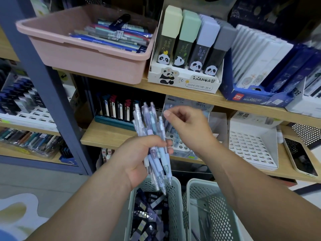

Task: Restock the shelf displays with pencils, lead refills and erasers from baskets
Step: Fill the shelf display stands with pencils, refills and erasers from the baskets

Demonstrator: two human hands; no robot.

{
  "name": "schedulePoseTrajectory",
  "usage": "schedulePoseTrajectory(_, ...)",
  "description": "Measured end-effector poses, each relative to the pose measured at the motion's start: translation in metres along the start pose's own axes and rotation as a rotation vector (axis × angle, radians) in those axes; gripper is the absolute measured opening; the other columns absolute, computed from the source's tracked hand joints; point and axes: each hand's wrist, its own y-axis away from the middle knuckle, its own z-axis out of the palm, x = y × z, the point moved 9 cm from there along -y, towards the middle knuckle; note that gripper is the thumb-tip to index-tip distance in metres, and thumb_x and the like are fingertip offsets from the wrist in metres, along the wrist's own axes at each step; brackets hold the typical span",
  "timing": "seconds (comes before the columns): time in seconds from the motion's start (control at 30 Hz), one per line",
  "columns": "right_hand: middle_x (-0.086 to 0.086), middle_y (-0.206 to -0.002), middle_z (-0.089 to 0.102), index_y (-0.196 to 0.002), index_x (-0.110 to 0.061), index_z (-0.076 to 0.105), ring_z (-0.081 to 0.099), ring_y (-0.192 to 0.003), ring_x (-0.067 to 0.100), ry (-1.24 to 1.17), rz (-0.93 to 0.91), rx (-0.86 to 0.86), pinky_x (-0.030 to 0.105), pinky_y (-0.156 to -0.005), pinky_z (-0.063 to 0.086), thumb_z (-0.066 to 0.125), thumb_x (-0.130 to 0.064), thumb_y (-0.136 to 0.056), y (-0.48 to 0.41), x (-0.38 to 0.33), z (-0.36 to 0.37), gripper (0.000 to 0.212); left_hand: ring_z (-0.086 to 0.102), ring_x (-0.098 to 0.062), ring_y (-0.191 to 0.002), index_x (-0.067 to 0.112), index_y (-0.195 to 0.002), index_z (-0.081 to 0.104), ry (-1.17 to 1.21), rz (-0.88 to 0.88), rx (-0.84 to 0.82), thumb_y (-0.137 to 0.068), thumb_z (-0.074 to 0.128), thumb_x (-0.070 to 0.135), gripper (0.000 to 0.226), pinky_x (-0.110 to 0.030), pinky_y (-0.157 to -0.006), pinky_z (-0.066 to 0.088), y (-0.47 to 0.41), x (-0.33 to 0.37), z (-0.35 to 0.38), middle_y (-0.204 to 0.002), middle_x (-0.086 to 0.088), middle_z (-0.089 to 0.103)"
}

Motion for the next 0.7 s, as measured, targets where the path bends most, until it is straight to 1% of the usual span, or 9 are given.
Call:
schedulePoseTrajectory(0.07,0.018,-0.08,0.067,-0.08,-0.015,0.074,0.057,-0.069,0.013,-0.159,0.075,-0.003,0.043,-0.072,0.053,0.075,-0.038,-0.088,0.015,0.001,-0.005,0.024,0.071,-0.02,-0.074,0.0,-0.112,0.065,-0.045,-0.026,-0.05,-0.084,0.062,-0.004,0.028,-0.03,-0.065,0.057,0.001,-0.005,0.008,-0.088,-0.01,0.074)
schedulePoseTrajectory(0.1,0.017,-0.076,0.066,-0.077,-0.014,0.074,0.056,-0.067,0.012,-0.18,0.088,0.014,0.042,-0.068,0.052,0.078,-0.038,-0.085,0.019,0.001,-0.01,0.026,0.071,-0.02,-0.074,-0.001,-0.112,0.064,-0.058,-0.028,-0.054,-0.084,0.061,-0.004,0.028,-0.028,-0.063,0.057,0.001,-0.007,0.01,-0.088,-0.01,0.074)
schedulePoseTrajectory(0.17,0.006,-0.066,0.065,-0.077,-0.012,0.075,0.055,-0.063,0.007,-0.184,0.106,0.024,0.029,-0.061,0.05,0.085,-0.036,-0.078,0.025,0.0,-0.019,0.026,0.072,-0.02,-0.073,0.0,-0.109,0.065,-0.058,-0.016,-0.044,-0.084,0.061,-0.005,0.026,-0.027,-0.06,0.058,0.0,-0.009,0.012,-0.087,-0.011,0.074)
schedulePoseTrajectory(0.2,0.002,-0.066,0.067,-0.078,-0.012,0.075,0.057,-0.062,0.006,-0.185,0.11,0.011,0.025,-0.06,0.051,0.087,-0.033,-0.076,0.028,-0.001,-0.021,0.025,0.072,-0.021,-0.073,0.001,-0.108,0.065,-0.055,-0.011,-0.04,-0.085,0.06,-0.006,0.025,-0.027,-0.06,0.058,0.0,-0.01,0.013,-0.087,-0.012,0.074)
schedulePoseTrajectory(0.3,0.0,-0.067,0.07,-0.078,-0.01,0.076,0.061,-0.062,0.005,-0.208,0.146,-0.063,0.021,-0.06,0.051,0.09,-0.026,-0.071,0.033,0.0,-0.02,0.022,0.073,-0.022,-0.073,0.001,-0.109,0.065,-0.086,0.0,-0.042,-0.085,0.06,-0.008,0.026,-0.028,-0.059,0.057,0.002,-0.012,0.014,-0.089,-0.014,0.074)
schedulePoseTrajectory(0.37,-0.002,-0.066,0.07,-0.077,-0.008,0.075,0.061,-0.062,0.006,-0.248,0.192,-0.106,0.02,-0.061,0.05,0.09,-0.019,-0.071,0.035,0.006,-0.017,0.019,0.072,-0.024,-0.076,0.0,-0.112,0.066,-0.109,0.003,-0.053,-0.085,0.061,-0.008,0.03,-0.03,-0.064,0.057,0.003,-0.014,0.015,-0.091,-0.017,0.074)
schedulePoseTrajectory(0.47,0.004,-0.072,0.069,-0.08,-0.007,0.074,0.062,-0.065,0.01,-0.262,0.245,-0.146,0.022,-0.063,0.053,0.091,-0.017,-0.068,0.042,0.012,-0.013,0.023,0.072,-0.027,-0.078,0.001,-0.111,0.069,-0.156,0.003,-0.053,-0.084,0.061,-0.01,0.03,-0.037,-0.079,0.058,0.004,-0.017,0.017,-0.093,-0.02,0.074)
schedulePoseTrajectory(0.6,-0.002,-0.067,0.065,-0.076,-0.013,0.071,0.056,-0.061,0.007,-0.354,0.352,-0.176,0.018,-0.051,0.043,0.085,-0.016,-0.077,0.054,0.028,-0.008,0.015,0.072,-0.029,-0.084,0.004,-0.105,0.073,-0.2,0.004,-0.069,-0.08,0.066,-0.009,0.029,-0.045,-0.094,0.055,0.005,-0.02,0.019,-0.098,-0.02,0.075)
schedulePoseTrajectory(0.7,-0.002,-0.066,0.066,-0.08,-0.012,0.07,0.057,-0.063,0.01,-0.469,0.404,-0.194,0.017,-0.05,0.043,0.079,-0.012,-0.082,0.06,0.037,-0.003,0.01,0.071,-0.029,-0.084,0.001,-0.103,0.075,-0.201,0.002,-0.069,-0.068,0.072,-0.004,0.036,-0.044,-0.092,0.056,0.003,-0.023,0.016,-0.099,-0.021,0.075)
